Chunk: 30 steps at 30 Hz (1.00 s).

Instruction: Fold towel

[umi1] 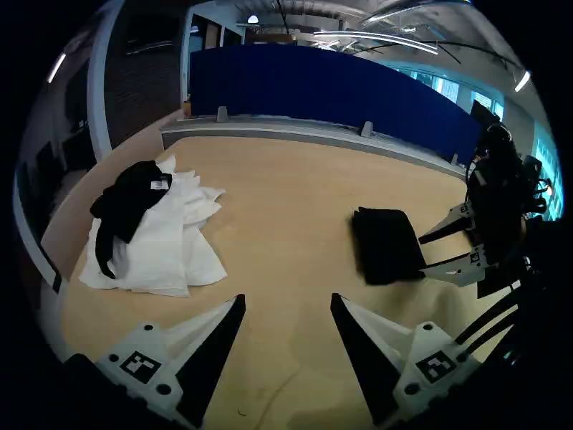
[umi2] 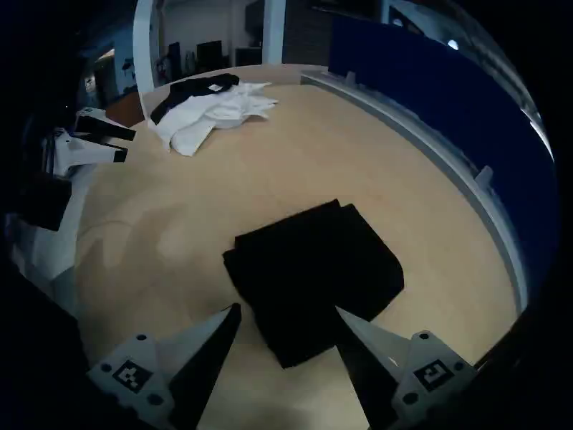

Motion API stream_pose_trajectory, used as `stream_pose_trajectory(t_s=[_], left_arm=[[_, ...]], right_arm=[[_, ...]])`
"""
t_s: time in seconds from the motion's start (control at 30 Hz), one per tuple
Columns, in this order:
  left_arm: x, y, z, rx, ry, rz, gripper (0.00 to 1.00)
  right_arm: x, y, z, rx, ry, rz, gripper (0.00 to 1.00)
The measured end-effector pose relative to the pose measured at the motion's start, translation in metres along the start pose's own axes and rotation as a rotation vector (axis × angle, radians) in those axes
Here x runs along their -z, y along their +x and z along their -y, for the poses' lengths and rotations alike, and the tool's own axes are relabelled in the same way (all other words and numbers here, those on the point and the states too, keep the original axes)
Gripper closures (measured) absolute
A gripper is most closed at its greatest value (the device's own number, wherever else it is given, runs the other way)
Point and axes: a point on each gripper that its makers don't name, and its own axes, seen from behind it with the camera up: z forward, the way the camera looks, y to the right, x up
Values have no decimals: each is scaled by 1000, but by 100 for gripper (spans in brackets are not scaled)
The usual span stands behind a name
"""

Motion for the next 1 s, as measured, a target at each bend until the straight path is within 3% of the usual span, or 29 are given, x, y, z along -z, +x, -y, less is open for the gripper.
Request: stream_pose_trajectory(t_s=[0.53, 0.67, 0.83, 1.0], left_arm=[[-1, 1, -5, -7, -13, 0, 12], [-1, 2, -5, -7, -14, -1, 12], [-1, 3, -6, -8, -16, -2, 12], [-1, 4, -7, -7, -18, -2, 12]], right_arm=[[6, -35, -4, -95, -39, 42, 10], [3, -44, -4, -125, -35, 61, 28], [1, -52, -3, -162, -26, 74, 37], [1, -58, 0, -162, -21, 86, 52]])
